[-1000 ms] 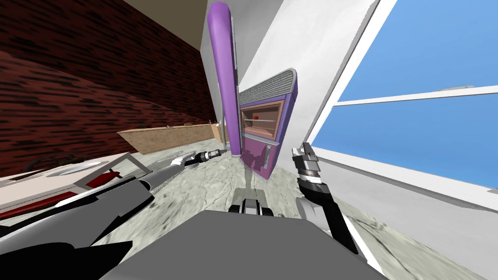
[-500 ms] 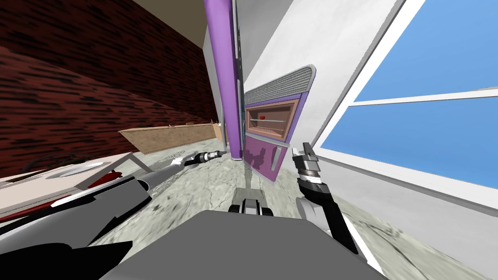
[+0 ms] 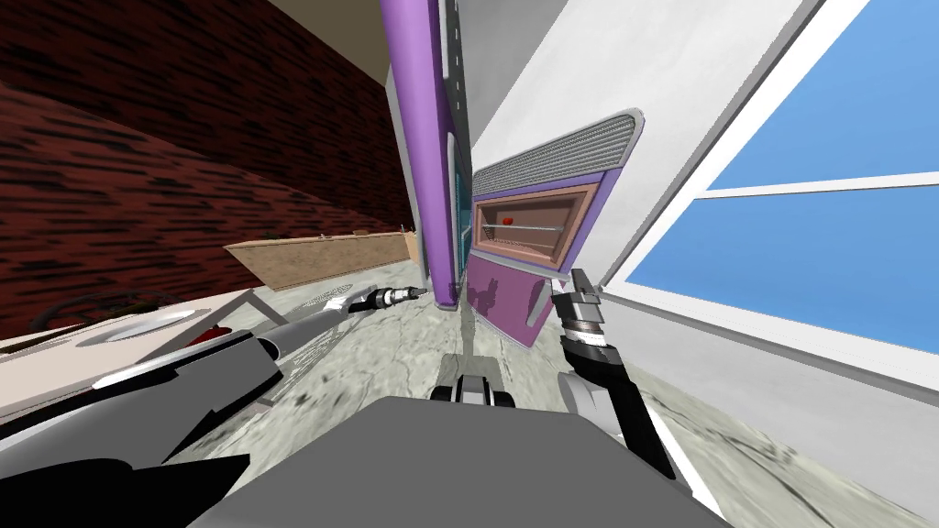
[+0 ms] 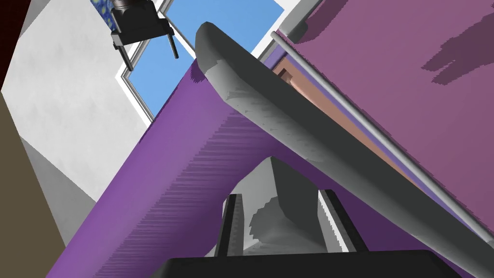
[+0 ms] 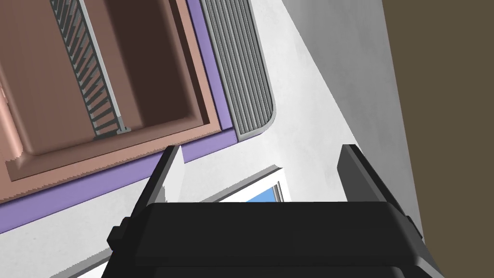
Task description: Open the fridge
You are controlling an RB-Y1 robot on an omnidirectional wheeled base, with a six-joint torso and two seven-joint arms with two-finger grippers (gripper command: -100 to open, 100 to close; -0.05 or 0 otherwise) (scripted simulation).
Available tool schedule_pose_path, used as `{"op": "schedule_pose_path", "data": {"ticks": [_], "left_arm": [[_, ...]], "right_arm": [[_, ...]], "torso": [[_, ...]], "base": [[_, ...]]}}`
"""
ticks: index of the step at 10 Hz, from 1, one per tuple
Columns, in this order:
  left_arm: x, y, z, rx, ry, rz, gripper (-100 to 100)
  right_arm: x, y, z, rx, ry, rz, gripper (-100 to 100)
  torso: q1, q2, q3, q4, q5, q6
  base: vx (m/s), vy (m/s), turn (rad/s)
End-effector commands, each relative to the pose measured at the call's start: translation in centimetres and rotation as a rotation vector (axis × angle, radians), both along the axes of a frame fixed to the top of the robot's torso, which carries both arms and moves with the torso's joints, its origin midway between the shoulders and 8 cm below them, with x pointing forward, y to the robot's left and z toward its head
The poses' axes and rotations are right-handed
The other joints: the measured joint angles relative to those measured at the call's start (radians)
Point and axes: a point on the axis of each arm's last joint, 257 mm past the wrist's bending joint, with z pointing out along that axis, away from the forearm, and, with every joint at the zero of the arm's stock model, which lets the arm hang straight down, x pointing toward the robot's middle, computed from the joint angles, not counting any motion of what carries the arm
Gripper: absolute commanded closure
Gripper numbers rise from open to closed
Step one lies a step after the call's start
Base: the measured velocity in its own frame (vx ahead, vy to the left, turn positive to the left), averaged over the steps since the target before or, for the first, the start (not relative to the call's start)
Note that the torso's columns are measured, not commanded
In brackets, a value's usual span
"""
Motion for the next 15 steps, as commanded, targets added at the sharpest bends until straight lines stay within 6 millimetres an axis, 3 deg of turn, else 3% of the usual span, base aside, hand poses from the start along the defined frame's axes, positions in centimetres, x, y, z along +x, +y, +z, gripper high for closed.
{"op": "schedule_pose_path", "data": {"ticks": [1,2,7,8,11,12,13,15], "left_arm": [[-1.6,-0.8,0.3,-0.001,-0.007,-0.067,100],[-1.6,-0.8,0.3,-0.001,-0.007,-0.067,100],[-5.0,-2.1,0.8,-0.005,-0.018,-0.202,100],[-4.5,-1.2,1.6,0.001,0.008,-0.188,-100],[-4.5,-0.6,4.2,-0.005,0.008,-0.2,-100],[-4.7,-0.7,2.5,0.005,0.031,-0.193,-100],[-4.8,-0.6,2.3,0.007,0.044,-0.193,0],[-4.9,-0.6,1.7,0.01,0.058,-0.191,0]], "right_arm": [[0.0,0.0,0.0,0.0,0.0,0.0,0],[0.0,0.0,0.0,0.0,0.0,0.0,0],[0.0,0.0,0.0,0.0,0.0,0.0,0],[0.0,0.0,0.0,0.0,0.0,0.0,0],[0.0,0.0,0.0,0.0,0.0,0.0,0],[0.0,0.0,0.0,0.0,0.0,0.0,0],[0.0,0.0,0.0,0.0,0.0,0.0,0],[0.0,0.0,0.0,0.0,0.0,0.0,0]], "torso": [[0.003,-0.003,-0.001,-0.001,0.0,-0.001],[0.011,-0.004,-0.003,0.0,0.002,-0.001],[0.003,-0.005,-0.004,0.002,-0.001,0.002],[0.006,-0.007,-0.005,0.002,-0.001,0.003],[-0.002,0.002,0.001,0.001,-0.002,0.0],[0.0,0.005,0.002,0.007,-0.004,0.0],[0.005,0.005,0.002,0.005,-0.002,-0.001],[0.011,0.001,0.001,0.001,0.002,-0.003]], "base": [[0.115,0.262,-0.047],[0.079,0.226,-0.016],[0.131,0.234,-0.015],[0.066,0.121,0.066],[-0.015,-0.074,0.066],[-0.005,-0.031,0.022],[0.001,-0.007,-0.007],[0.003,-0.006,-0.01]]}}
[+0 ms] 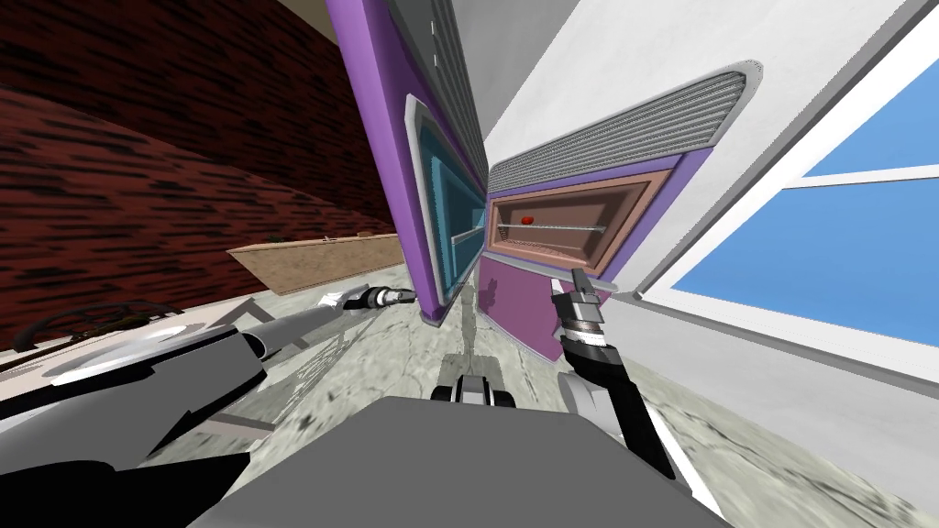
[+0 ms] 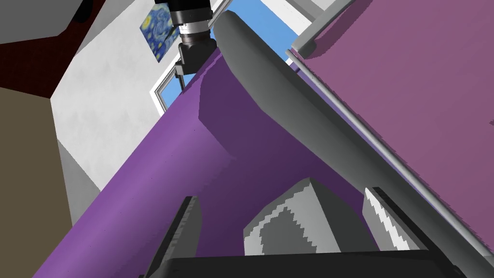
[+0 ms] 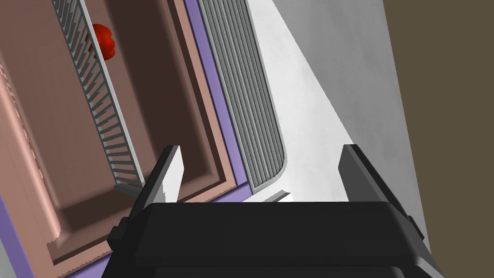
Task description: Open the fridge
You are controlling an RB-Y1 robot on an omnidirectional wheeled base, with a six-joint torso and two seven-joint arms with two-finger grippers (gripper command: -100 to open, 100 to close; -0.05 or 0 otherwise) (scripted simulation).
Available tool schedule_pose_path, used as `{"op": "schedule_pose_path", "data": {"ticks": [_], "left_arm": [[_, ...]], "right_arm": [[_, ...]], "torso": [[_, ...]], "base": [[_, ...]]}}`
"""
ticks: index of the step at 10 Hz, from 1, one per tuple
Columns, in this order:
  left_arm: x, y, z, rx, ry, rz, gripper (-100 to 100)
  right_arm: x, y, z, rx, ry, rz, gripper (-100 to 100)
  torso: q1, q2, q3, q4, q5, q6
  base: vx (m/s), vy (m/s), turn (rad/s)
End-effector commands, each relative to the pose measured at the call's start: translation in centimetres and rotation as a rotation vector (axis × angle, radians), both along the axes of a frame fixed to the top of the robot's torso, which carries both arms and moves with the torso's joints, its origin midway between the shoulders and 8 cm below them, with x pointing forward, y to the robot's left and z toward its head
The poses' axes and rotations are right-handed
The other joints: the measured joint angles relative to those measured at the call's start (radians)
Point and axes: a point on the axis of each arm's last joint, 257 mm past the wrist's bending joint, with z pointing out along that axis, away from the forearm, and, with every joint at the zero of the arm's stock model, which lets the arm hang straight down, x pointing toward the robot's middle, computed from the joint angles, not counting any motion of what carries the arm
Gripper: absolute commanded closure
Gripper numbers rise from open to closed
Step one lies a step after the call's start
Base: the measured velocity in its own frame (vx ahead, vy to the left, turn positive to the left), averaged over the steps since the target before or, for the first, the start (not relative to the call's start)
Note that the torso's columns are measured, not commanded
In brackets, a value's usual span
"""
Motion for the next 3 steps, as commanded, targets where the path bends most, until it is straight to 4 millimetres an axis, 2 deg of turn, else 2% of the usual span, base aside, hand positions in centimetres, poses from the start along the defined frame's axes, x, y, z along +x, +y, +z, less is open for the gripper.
{"op": "schedule_pose_path", "data": {"ticks": [1,3], "left_arm": [[-0.01,-0.01,-0.16,0.001,0.004,0.001,0],[-0.01,-0.02,-0.35,0.003,0.008,0.002,0]], "right_arm": [[0.0,0.0,0.0,0.0,0.0,0.0,0],[0.0,0.0,0.0,0.0,0.0,0.0,0]], "torso": [[0.001,-0.001,0.0,-0.001,0.001,0.0],[0.001,-0.003,-0.001,-0.003,0.002,0.0]], "base": [[0.0,0.0,0.0],[0.0,0.0,0.0]]}}
